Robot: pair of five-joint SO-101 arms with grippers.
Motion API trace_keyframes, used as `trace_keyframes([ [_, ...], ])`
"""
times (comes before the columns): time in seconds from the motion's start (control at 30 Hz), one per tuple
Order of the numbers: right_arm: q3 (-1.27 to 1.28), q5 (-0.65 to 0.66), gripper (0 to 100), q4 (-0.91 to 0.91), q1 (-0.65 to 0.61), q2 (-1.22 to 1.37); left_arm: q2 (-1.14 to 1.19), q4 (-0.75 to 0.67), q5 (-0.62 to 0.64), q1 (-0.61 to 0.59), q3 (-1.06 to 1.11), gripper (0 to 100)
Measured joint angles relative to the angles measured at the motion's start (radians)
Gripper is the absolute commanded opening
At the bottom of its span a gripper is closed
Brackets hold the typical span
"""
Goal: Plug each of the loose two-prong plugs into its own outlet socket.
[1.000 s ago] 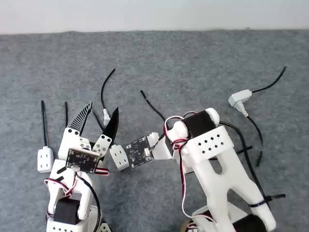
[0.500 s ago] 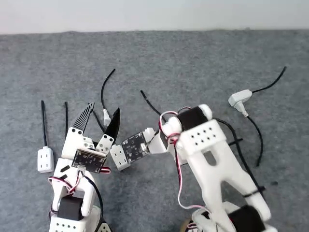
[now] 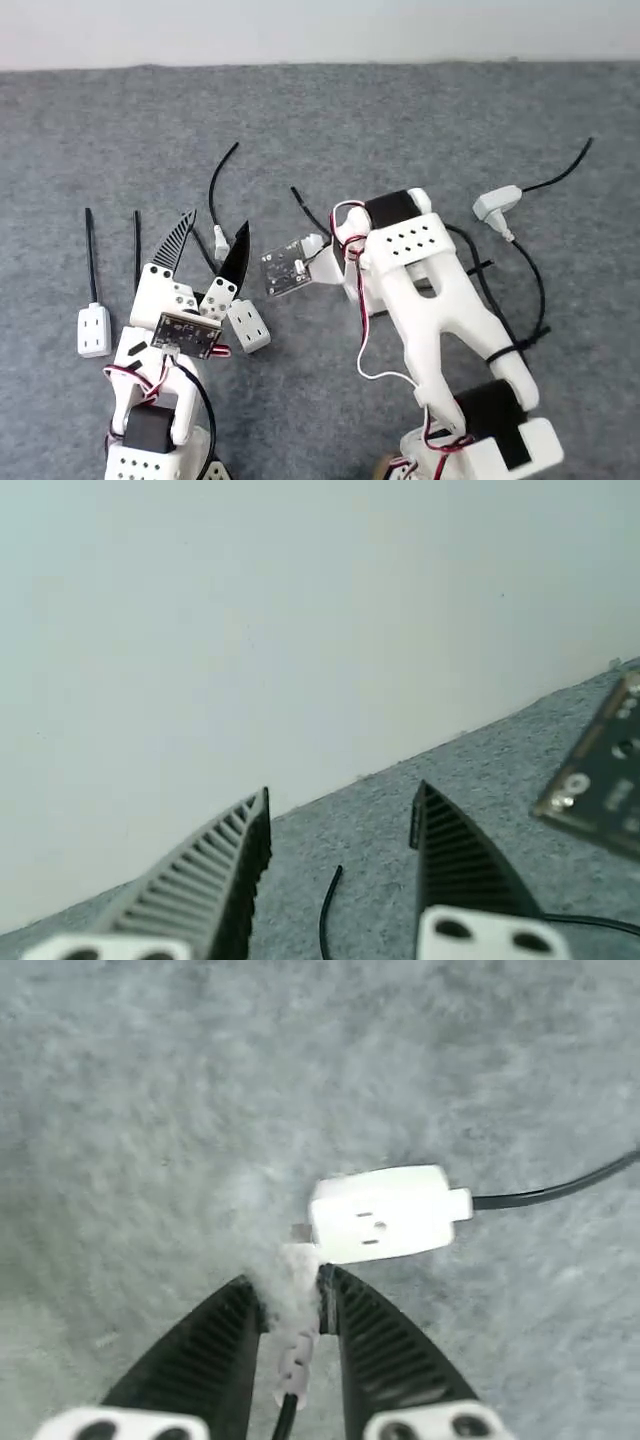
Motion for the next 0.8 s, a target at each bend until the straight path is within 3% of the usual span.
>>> trace_keyframes([
  [0.33,0.000,0.000,0.9,0.014,0.003,0.015,0.000,0.008,0.000,0.000,-0.020,23],
  [0.6,0.000,-0.011,0.9,0.066,0.002,0.015,0.000,0.244,0.054,-0.037,-0.299,23],
  [0.8,0.000,-0.028,0.9,0.074,-0.015,-0.037,0.213,0.265,0.071,-0.037,-0.519,23],
])
